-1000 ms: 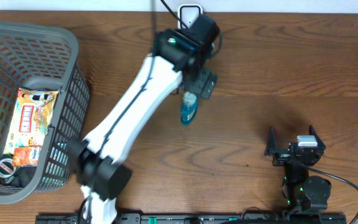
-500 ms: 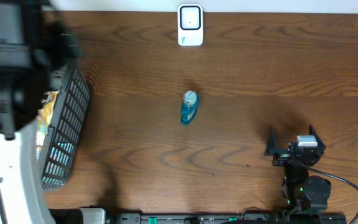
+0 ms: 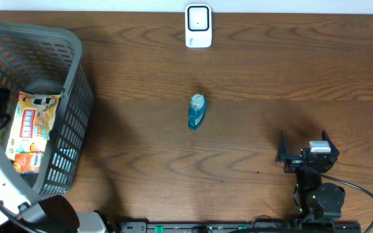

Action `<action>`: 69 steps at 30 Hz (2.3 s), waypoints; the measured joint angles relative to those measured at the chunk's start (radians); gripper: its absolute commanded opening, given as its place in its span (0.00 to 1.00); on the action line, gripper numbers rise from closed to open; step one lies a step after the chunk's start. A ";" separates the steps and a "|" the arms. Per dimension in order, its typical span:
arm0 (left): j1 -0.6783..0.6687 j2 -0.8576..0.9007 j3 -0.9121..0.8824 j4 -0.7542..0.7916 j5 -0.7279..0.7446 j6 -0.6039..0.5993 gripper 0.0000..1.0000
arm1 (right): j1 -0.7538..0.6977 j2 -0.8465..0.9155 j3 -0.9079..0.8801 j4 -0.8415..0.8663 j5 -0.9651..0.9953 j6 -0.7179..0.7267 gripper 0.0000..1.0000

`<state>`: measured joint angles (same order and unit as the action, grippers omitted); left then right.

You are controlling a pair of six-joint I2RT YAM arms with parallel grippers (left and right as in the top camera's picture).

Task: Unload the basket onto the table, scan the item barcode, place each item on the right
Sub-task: 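Set the teal bottle on the table in front of the scanner, then reach the left gripper into the basket and grasp the orange box, then carry the orange box past the scanner and place it left of the bottle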

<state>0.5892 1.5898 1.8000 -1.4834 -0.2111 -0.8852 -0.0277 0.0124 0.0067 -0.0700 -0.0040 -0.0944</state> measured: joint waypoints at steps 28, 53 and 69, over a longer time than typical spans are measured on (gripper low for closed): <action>0.105 0.127 -0.644 0.554 0.023 -0.084 0.98 | 0.000 0.000 0.000 -0.001 0.000 0.000 0.99; 0.105 -0.022 -0.560 0.451 0.045 -0.083 0.41 | 0.000 0.000 0.000 0.000 0.000 0.000 0.99; -0.219 -0.524 -0.480 0.874 0.624 -0.110 0.42 | 0.000 0.000 0.000 0.000 0.000 0.000 0.99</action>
<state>0.3702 1.0660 1.3205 -0.6090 0.4133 -0.9951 -0.0277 0.0120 0.0067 -0.0704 -0.0040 -0.0944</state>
